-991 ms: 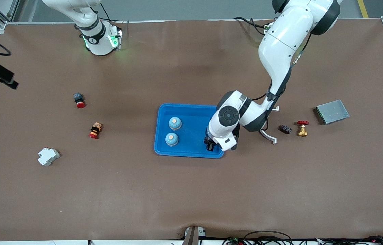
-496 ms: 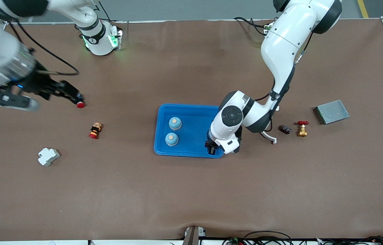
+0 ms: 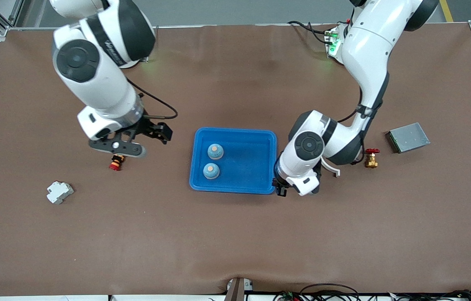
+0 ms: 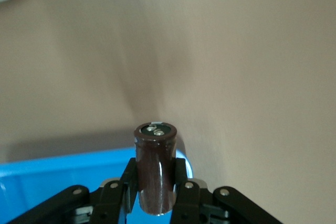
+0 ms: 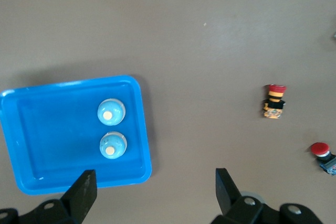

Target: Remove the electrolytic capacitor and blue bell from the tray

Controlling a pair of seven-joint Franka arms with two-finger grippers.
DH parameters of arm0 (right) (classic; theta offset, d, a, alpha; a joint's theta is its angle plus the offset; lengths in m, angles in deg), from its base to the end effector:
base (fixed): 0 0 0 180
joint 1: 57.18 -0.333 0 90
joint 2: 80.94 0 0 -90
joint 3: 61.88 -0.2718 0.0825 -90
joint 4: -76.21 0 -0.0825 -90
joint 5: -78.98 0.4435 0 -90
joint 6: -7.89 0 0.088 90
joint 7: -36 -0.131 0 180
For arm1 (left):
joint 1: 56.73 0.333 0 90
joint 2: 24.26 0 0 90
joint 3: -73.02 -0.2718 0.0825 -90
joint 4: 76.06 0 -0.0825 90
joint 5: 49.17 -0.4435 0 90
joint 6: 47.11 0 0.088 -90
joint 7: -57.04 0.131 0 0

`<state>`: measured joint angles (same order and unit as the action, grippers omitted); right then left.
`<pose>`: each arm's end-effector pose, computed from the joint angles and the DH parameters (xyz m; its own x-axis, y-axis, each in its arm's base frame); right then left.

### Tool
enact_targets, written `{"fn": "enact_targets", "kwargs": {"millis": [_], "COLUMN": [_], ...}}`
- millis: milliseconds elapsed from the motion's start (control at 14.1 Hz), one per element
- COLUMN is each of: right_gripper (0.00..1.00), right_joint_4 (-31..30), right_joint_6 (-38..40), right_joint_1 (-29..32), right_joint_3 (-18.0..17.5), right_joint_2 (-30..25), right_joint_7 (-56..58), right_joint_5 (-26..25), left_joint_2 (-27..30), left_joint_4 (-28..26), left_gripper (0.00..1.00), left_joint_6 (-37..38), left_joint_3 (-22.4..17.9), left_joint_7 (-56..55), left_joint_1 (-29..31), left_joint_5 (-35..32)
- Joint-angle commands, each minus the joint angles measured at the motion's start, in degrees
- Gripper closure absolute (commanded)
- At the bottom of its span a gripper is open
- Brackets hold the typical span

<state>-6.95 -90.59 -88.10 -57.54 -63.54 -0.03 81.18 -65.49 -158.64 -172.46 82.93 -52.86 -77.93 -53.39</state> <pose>0.6167 0.3188 0.4339 0.9852 -0.1675 -0.0376 -0.1673 -0.9859 0.0086 0.6502 -0.3706 0.1824 0.1919 0.9795 -0.0618 0.9814 -0.1911 0.0177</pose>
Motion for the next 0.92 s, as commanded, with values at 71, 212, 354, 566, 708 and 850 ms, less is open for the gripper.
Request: {"fn": "enact_targets", "kwargs": {"millis": [71, 212, 354, 566, 708, 850], "right_gripper": [0.00, 0.00, 0.00, 0.00, 0.00, 0.00], "right_joint_4": [1.0, 0.9, 0.7, 0.6, 0.6, 0.6], "right_joint_6": [0.3, -1.3, -4.9, -8.5, -9.8, -10.4], "right_joint_1": [-1.2, -2.0, -2.6, -3.9, -4.5, -4.8], "right_joint_3": [0.7, 0.8, 0.7, 0.7, 0.7, 0.7], "right_joint_2": [1.8, 3.2, 4.2, 6.2, 7.7, 8.6], "right_joint_7": [-0.5, -0.5, -0.5, -0.5, -0.5, -0.5], "right_joint_5": [1.1, 1.1, 1.1, 1.1, 1.1, 1.1], "left_joint_2": [3.7, 5.2, 7.6, 9.1, 9.2, 9.1], "left_joint_4": [-4.2, -6.9, -10.2, -13.2, -14.3, -14.8], "left_gripper": [1.00, 1.00, 1.00, 1.00, 1.00, 1.00], "left_joint_6": [5.2, 5.2, 5.2, 5.2, 5.4, 5.8], "left_joint_3": [0.6, 0.5, 0.6, 0.6, 0.6, 0.5], "left_joint_7": [6.4, 10.2, 15.7, 23.0, 27.9, 32.7], "left_joint_1": [3.8, 6.6, 9.7, 13.8, 16.4, 18.8], "left_joint_5": [-0.8, -0.9, -0.9, -0.9, -0.9, -0.8]}}
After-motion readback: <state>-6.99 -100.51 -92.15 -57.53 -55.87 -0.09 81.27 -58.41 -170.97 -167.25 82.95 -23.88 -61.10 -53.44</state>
